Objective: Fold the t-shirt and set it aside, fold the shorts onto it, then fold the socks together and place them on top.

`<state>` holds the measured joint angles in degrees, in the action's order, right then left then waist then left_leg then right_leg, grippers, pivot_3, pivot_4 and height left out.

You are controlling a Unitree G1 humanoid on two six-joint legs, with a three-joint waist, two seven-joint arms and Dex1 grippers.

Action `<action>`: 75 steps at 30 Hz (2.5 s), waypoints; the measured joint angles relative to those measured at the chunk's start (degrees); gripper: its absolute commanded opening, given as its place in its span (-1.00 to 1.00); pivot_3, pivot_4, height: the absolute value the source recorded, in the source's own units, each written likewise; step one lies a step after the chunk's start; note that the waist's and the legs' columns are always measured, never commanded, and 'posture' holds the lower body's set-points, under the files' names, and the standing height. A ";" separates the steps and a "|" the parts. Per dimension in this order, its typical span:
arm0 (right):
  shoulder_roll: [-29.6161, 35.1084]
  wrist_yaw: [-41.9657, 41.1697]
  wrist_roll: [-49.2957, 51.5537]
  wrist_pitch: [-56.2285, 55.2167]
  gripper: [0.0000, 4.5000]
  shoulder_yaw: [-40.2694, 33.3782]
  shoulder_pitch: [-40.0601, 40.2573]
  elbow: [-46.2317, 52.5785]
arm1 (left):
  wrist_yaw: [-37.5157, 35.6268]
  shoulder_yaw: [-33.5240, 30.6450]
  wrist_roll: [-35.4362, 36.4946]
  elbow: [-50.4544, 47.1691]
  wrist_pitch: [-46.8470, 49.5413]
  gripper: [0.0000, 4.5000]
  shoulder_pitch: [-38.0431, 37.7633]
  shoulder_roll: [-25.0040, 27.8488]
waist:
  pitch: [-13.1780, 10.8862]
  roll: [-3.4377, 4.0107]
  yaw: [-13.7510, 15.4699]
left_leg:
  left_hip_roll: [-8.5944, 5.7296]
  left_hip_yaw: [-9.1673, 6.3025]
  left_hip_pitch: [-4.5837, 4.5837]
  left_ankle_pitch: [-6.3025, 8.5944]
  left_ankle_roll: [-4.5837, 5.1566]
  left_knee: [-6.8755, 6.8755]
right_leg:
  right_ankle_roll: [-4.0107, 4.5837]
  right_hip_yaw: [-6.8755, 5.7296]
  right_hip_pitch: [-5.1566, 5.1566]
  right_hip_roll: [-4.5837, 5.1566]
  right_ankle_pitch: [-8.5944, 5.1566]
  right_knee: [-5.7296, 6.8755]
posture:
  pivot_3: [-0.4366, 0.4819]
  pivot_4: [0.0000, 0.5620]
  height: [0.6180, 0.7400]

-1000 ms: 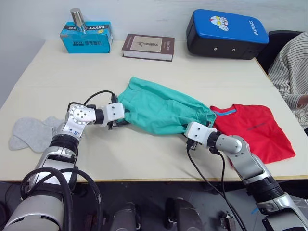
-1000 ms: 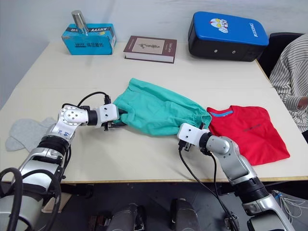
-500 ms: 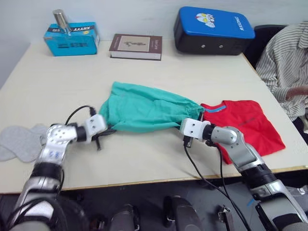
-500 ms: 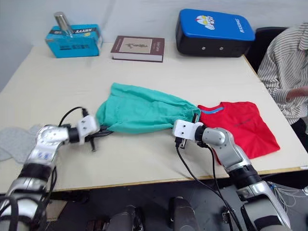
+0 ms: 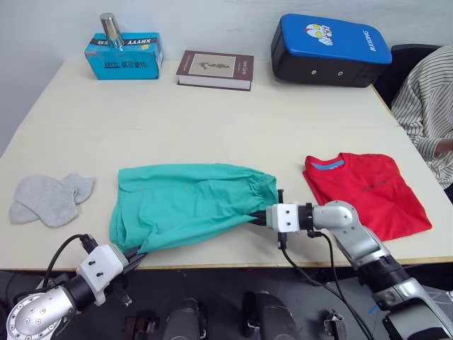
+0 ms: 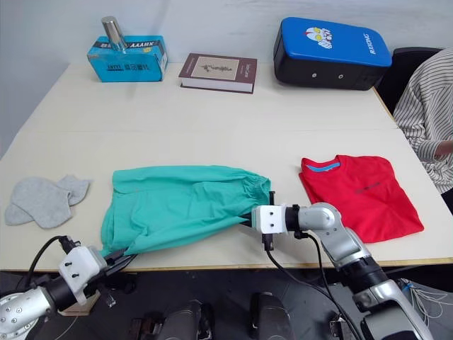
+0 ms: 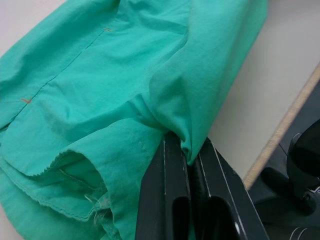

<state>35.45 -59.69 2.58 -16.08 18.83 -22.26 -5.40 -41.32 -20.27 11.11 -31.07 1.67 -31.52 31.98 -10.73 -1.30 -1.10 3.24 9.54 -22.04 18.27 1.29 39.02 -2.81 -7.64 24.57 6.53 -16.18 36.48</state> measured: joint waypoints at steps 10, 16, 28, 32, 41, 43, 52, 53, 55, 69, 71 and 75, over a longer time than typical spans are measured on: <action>3.10 4.59 1.70 10.56 -0.55 -5.09 10.18 10.99 | -0.42 0.46 2.21 1.23 1.48 -0.89 4.12 1.36 | 0.02 0.02 -0.36 | 0.12 0.00 -0.01 -0.07 0.10 -0.02 | 0.13 -0.10 0.03 -0.09 -0.08 0.02 | -0.05 -0.47 1.00; 5.49 3.28 7.64 15.10 0.35 -10.61 14.72 15.38 | -4.93 -2.22 8.80 1.84 5.73 -0.14 0.74 4.15 | 0.02 0.02 -0.37 | 0.22 0.00 -0.04 -0.03 0.01 -0.03 | 0.20 -0.13 0.05 -0.19 -0.13 -0.05 | -0.05 -0.47 1.00; 8.34 5.32 38.31 46.49 0.38 -21.63 11.88 33.36 | -13.11 -22.27 38.79 -1.55 23.62 -0.41 0.31 13.23 | -0.04 0.10 -0.25 | 0.35 -0.18 -0.03 0.14 -0.25 -0.07 | 0.31 -0.15 -0.04 -0.31 -0.19 -0.32 | -0.05 -0.47 1.00; -1.10 10.96 28.20 44.63 -0.25 -9.17 2.87 29.78 | -6.30 -9.56 33.48 0.18 23.29 -0.99 16.09 12.38 | 0.04 0.29 -0.27 | 0.28 -0.03 -0.06 -0.18 -0.43 -0.13 | 0.22 -0.10 0.02 -0.38 -0.06 -0.25 | -0.05 -0.47 1.00; -19.69 25.04 7.32 34.39 -0.98 3.50 -1.75 8.99 | 5.48 15.85 8.78 13.98 16.27 -1.00 33.71 1.71 | 0.12 0.16 -0.59 | 0.42 0.50 -0.32 -0.23 -0.42 -0.08 | 0.17 0.28 0.53 -0.93 -0.05 0.00 | -0.05 -0.47 1.00; -20.24 26.32 4.03 31.52 -0.98 4.53 -1.30 6.07 | 9.82 17.99 3.25 18.82 13.62 -1.00 36.22 -0.79 | 0.12 0.16 -0.53 | 0.42 0.54 -0.29 -0.23 -0.42 -0.04 | 0.17 0.36 0.58 -0.93 -0.05 -0.03 | -0.05 -0.47 1.00; -20.24 33.87 0.22 28.11 -0.98 -2.13 6.16 8.34 | 16.67 16.55 -1.18 22.22 12.47 -1.00 33.61 -4.50 | 0.42 0.16 -0.46 | 0.45 0.55 -0.07 -0.23 -0.49 -0.05 | 0.18 0.54 0.56 -0.63 -0.06 0.23 | -0.05 -0.47 1.00; -19.79 34.20 0.40 27.46 -0.98 -4.04 7.45 8.89 | 16.65 16.03 -1.06 22.23 12.35 -1.00 32.87 -4.48 | 0.60 0.28 -0.42 | 0.45 0.54 -0.04 -0.22 -0.49 -0.06 | 0.19 0.54 0.51 -0.63 -0.06 0.20 | -0.05 -0.47 1.00; -19.02 34.25 1.43 26.94 -0.98 -6.78 8.56 9.50 | 16.47 15.40 -0.97 22.35 12.15 -1.00 32.07 -4.35 | 0.78 0.50 -0.44 | 0.44 0.54 0.03 -0.19 -0.46 -0.06 | 0.19 0.54 0.43 -0.61 -0.06 0.16 | -0.05 -0.47 1.00; -11.91 27.45 32.13 47.05 -0.58 -27.63 13.43 23.93 | 4.79 14.85 3.76 27.57 3.53 -1.00 34.65 -5.11 | 0.78 0.66 -0.16 | 0.48 0.52 0.72 -0.24 -0.44 -0.99 | 0.49 0.59 0.01 -0.74 -0.23 -0.02 | -0.05 -0.47 1.00; -9.03 28.49 38.61 53.93 -0.27 -30.97 15.53 28.39 | 1.79 15.09 5.43 27.35 2.32 -1.00 37.18 -5.08 | 0.76 0.61 0.00 | 0.46 0.52 0.71 -0.22 -0.39 -0.96 | 0.48 0.59 -0.02 -0.72 -0.23 -0.07 | -0.05 -0.47 1.00; -3.31 33.84 53.89 67.71 0.35 -39.35 21.22 32.68 | -3.67 16.40 6.95 27.09 1.51 -1.00 41.07 -3.90 | 0.76 0.60 0.00 | 0.46 0.52 0.72 -0.19 -0.34 -0.98 | 0.47 0.58 -0.05 -0.74 -0.22 -0.13 | -0.05 -0.47 1.00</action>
<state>32.14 -25.85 56.47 51.63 -20.52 -1.03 27.28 -45.00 -3.88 18.06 -3.97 3.18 9.54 28.08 -9.97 -0.70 -1.10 3.70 10.06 -21.32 18.08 0.95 38.04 -2.33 -7.06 24.52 5.80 -16.41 36.35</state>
